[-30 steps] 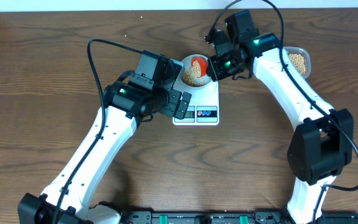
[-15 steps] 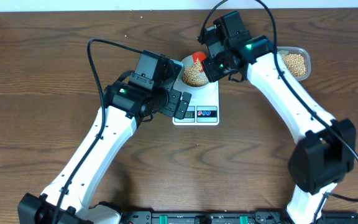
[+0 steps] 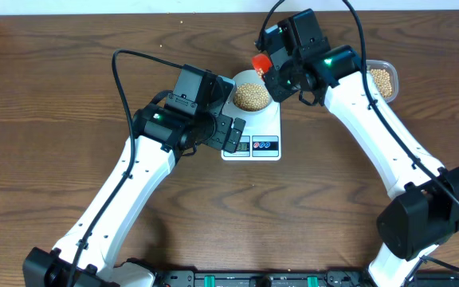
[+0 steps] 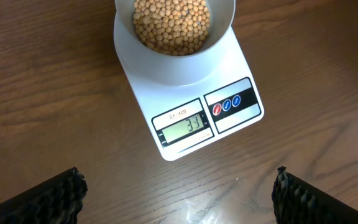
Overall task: Scoop item into bowl and weigh 50g on scale
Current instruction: 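Tip the red scoop to pour chickpeas into the grey bowl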
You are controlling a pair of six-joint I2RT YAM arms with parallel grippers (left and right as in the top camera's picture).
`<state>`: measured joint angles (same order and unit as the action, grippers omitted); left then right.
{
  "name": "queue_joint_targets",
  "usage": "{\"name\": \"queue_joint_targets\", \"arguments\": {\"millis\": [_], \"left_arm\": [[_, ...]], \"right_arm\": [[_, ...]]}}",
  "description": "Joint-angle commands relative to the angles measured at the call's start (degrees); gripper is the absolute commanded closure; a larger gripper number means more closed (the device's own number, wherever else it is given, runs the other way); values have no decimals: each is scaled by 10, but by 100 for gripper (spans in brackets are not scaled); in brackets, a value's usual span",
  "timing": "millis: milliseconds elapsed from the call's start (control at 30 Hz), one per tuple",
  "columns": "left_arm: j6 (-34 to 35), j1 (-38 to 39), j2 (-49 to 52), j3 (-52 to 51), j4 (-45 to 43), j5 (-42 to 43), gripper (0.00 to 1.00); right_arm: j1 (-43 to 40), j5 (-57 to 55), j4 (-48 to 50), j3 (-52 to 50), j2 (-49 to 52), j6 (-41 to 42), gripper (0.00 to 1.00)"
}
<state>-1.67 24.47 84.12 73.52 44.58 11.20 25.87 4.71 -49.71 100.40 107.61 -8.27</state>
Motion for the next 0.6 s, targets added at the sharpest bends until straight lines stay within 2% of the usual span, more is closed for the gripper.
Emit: {"name": "queue_joint_targets", "arguments": {"millis": [0,400,567], "left_arm": [[0,-2,-2,-5,0,-8,2],[0,-2,-2,-5,0,-8,2],[0,-2,-2,-5,0,-8,2]], "right_arm": [[14,-21,0,12,-16,-55,99],[24,-51,8,12,-16,-69,99],[15,0,15,12,-16,-43,99]]}}
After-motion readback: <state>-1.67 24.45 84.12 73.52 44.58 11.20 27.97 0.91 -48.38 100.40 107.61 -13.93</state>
